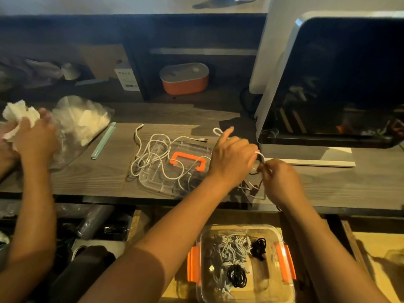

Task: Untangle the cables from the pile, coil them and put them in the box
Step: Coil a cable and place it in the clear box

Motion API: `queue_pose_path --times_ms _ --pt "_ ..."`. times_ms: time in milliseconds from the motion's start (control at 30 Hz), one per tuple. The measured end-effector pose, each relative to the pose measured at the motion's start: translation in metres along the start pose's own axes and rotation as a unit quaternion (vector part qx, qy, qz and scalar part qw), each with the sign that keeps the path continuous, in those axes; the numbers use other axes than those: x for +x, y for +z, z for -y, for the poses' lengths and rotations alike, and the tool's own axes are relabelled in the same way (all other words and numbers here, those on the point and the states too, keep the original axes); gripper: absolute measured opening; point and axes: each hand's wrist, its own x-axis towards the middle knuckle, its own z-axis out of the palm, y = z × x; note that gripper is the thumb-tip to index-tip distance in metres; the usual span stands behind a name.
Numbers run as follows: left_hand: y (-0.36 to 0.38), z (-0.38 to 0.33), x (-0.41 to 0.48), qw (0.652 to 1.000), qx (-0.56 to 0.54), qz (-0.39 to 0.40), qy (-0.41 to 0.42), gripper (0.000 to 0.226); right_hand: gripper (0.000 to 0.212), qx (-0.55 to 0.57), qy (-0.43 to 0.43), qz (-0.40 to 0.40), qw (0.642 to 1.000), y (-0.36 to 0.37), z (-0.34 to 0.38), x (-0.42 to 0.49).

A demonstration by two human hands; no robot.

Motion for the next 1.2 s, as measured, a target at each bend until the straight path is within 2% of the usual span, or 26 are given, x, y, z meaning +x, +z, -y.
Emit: queue_pose_path --times_ms 67,167,233,300,333,367,433,467,500,533,600,633,733,833,967,1100,1167,1200 --pt "-0.002 0.009 -0.002 0.999 0.03 0.019 -0.01 0.005 0.023 0.053 0.066 -0.037 0.996 -0.006 -0.01 0.001" --pt "-0.009 0.026 -0.01 0.994 0.049 0.07 -0.071 0.015 0.024 0.052 0.139 -0.076 0.986 -0.022 -0.032 0.003" --pt "-0.014 0.037 -0.018 0.988 0.046 0.083 -0.122 0.019 0.026 0.034 0.175 -0.065 0.982 -0.031 -0.046 0.005" --pt "-0.015 0.041 -0.022 0.988 0.036 0.067 -0.131 0.019 0.027 -0.021 0.189 -0.001 0.982 -0.037 -0.051 0.006" --pt "-0.015 0.039 -0.022 0.99 0.023 0.063 -0.125 0.022 0.028 -0.054 0.187 0.038 0.98 -0.039 -0.048 0.005" --pt "-0.015 0.034 -0.022 0.991 0.009 0.064 -0.121 0.027 0.039 -0.087 0.166 0.064 0.98 -0.038 -0.043 0.002" --pt "-0.015 0.02 -0.016 0.994 -0.007 0.041 -0.104 0.037 0.074 -0.107 0.083 0.083 0.987 -0.037 -0.025 -0.002" --pt "-0.016 0.011 -0.013 0.996 -0.01 0.026 -0.088 0.035 0.083 -0.11 0.041 0.08 0.99 -0.035 -0.012 -0.005" --pt "-0.017 0.002 -0.009 0.997 -0.013 0.011 -0.069 0.03 0.082 -0.118 0.002 0.078 0.99 -0.032 0.0 -0.008" --pt "-0.018 -0.005 -0.006 0.998 -0.017 0.0 -0.052 0.026 0.069 -0.123 -0.031 0.075 0.989 -0.027 0.01 -0.01" --pt "-0.021 -0.012 0.0 0.999 -0.029 -0.009 -0.038 0.018 0.029 -0.112 -0.07 0.072 0.989 -0.019 0.019 -0.012" --pt "-0.024 -0.011 0.002 0.999 -0.031 -0.013 -0.04 0.015 0.021 -0.072 -0.08 0.073 0.992 -0.018 0.019 -0.014" --pt "-0.033 0.006 0.006 0.997 0.003 -0.036 -0.063 0.005 0.022 0.064 -0.034 0.05 0.996 -0.028 0.014 -0.017" --pt "-0.037 0.017 0.005 0.998 0.02 -0.018 -0.055 0.006 0.017 0.029 0.005 -0.06 0.998 -0.041 0.001 -0.01" --pt "-0.04 0.019 0.005 0.999 0.017 0.002 -0.043 0.007 0.02 0.014 0.061 -0.123 0.99 -0.053 -0.021 -0.004" --pt "-0.042 0.035 0.001 0.997 -0.001 0.056 -0.061 0.018 0.019 -0.003 0.115 -0.103 0.988 -0.057 -0.042 -0.003" --pt "-0.045 0.033 0.0 0.995 -0.036 0.059 -0.076 0.02 0.02 -0.035 0.137 -0.049 0.989 -0.06 -0.045 -0.002" --pt "-0.045 0.03 0.0 0.995 -0.041 0.055 -0.069 0.021 0.027 -0.063 0.132 -0.014 0.989 -0.06 -0.043 -0.002"
